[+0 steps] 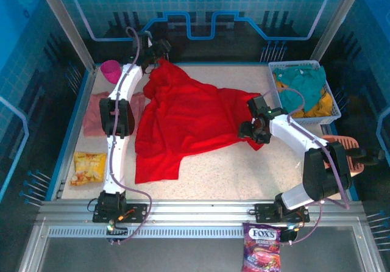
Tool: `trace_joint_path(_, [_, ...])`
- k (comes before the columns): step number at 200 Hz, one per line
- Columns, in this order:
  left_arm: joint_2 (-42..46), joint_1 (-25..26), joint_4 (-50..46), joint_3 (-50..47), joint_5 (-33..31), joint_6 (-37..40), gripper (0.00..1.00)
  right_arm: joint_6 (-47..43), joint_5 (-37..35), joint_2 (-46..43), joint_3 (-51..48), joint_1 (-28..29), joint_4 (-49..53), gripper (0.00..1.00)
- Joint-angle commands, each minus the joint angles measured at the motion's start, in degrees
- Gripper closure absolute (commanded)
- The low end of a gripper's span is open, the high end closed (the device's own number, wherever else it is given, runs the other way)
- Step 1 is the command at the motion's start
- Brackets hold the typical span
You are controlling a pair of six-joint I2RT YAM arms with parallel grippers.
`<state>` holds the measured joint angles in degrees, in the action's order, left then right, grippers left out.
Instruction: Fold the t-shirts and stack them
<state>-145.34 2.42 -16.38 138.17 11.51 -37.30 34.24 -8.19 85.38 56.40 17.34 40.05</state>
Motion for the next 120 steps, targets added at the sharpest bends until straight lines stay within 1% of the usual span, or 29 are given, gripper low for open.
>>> trace_joint_path(1, [8.4,0.0,-0.5,-9.8,3.1,0.4,0.31,1.4,-4.2,-1.9,-0.9,-0.5,1.6,0.21])
trace_joint_path(24, [18.1,1.1,-2.7,-23.3,6.0,0.8,0.30,0.5,-4.8,-0.4,-0.1,-2.3,1.9,0.19])
trace_joint_path(42, [26.3,3.0,-4.9,-36.0,5.6,2.6,0.30,-0.1,-3.9,1.8,0.2,-4.5,2.2,0.18])
trace_joint_path(64, [37.0,5.2,-7.8,-50.9,1.8,6.2,0.30,0.7,-1.8,3.3,-0.4,-7.6,0.6,0.20])
trace_joint_path(92, [50.6,7.8,-9.7,-68.6,-2.2,6.2,0.32,1.8,-1.5,5.3,0.4,-9.8,-0.1,0.21])
trace_joint_path(120, [59.9,10.9,-14.6,-80.7,-4.0,5.6,0.33,2.0,1.1,9.0,1.7,-11.6,-1.6,0.25])
